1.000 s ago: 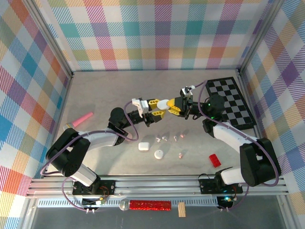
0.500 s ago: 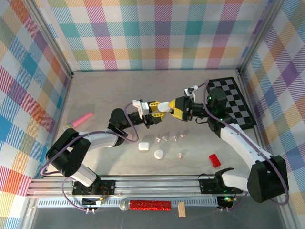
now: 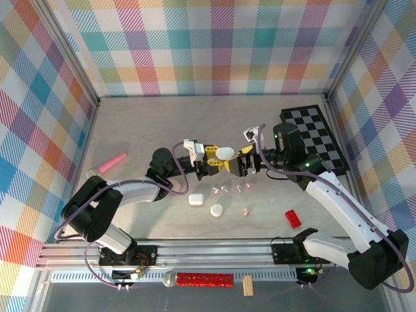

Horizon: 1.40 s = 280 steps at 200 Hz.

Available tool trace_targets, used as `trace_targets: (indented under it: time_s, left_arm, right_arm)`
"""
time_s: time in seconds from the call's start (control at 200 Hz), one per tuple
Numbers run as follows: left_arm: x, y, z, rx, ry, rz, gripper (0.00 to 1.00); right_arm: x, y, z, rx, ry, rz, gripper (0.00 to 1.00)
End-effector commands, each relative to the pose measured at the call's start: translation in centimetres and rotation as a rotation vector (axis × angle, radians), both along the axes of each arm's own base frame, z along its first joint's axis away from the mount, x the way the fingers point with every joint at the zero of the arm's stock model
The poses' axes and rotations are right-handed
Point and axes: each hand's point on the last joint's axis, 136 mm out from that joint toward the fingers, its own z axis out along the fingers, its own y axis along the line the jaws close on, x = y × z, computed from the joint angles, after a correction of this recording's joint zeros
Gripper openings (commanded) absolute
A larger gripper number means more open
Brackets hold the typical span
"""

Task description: Insert wireless bluetooth earbuds into charging case

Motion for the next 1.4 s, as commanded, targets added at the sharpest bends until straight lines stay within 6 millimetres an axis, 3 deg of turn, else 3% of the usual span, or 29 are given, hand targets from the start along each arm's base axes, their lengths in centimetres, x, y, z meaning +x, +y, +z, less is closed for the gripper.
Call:
trace_targets:
  time_s: [0.0, 0.24, 0.515, 0.875, 1.01, 1.15, 1.395]
  left_arm:
    - [-0.9, 0.4, 1.1, -0.013, -0.02, -0.034, 0.37]
    - [-0.9, 0.4, 1.4, -0.018, -0.017, -0.042, 0.37]
    - [-1.0, 0.4, 0.8, -0.016, -0.008, -0.047, 0.37]
    - [-1.0, 0.4, 0.7, -0.02, -0.011, -0.041, 0.37]
    - [-0.9, 0.4, 0.7, -0.022, -0.01, -0.034, 0.37]
    - [-0.8, 0.4, 0.7, -0.023, -0.002, -0.035, 0.37]
    - [-0.8, 0.5, 1.1, -0.03, 0.001, -0.037, 0.37]
  right_arm:
    - [1.5, -0.8, 0.1, -0.117, -0.159, -0.034, 0.91]
    - [2.5, -1.0, -0.5, -0.173, -0.191, -0.059, 0.92]
    - [3.0, -1.1, 1.7, -0.1, -0.254, -0.114, 0.92]
    - [3.9, -1.5, 2.5, -0.085, -0.265, -0.175, 0.92]
    - [2.2, -0.3, 2.9, -0.049, -0.279, -0.052, 0.93]
    - [0.5, 0.6, 2.2, -0.038, -0.251, 0.056, 0.93]
    - [1.9, 0.7, 0.3, -0.161, -0.249, -0.002, 0.93]
